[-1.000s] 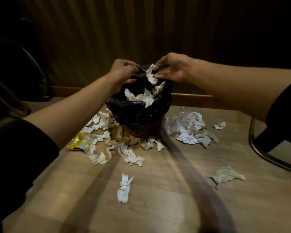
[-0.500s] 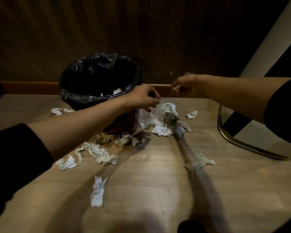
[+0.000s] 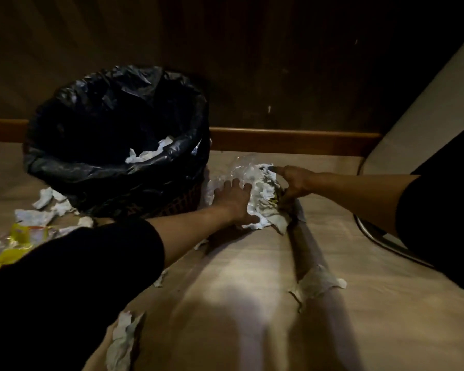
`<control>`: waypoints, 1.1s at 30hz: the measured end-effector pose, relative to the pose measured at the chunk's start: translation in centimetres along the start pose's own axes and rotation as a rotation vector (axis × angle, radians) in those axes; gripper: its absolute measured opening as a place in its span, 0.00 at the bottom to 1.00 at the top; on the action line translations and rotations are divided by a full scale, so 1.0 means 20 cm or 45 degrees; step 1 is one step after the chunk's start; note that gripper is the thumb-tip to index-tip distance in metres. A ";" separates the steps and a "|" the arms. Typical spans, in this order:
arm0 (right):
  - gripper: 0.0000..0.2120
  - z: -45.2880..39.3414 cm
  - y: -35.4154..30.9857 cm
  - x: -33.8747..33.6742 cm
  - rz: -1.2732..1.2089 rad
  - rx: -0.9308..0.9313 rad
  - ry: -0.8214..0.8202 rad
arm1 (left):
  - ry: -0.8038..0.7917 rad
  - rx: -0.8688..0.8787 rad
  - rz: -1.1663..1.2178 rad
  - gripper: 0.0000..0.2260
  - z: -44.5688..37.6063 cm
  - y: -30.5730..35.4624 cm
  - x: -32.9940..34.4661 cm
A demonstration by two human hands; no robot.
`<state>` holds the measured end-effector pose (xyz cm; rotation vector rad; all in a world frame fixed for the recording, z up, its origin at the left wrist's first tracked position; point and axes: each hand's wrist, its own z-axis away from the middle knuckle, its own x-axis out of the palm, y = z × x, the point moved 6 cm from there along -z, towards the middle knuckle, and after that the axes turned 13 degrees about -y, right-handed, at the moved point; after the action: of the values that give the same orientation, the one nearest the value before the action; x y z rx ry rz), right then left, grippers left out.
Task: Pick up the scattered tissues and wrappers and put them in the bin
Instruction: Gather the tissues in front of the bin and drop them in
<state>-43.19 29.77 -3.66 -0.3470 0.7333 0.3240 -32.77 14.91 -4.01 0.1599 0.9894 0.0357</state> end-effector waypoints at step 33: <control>0.28 0.30 -0.12 -0.12 0.439 0.020 -0.073 | 0.067 0.022 0.142 0.17 0.36 -0.10 -0.10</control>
<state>-40.30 29.75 2.58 -0.1936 0.7382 0.6509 -28.02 11.87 1.24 0.2308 1.0325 0.1340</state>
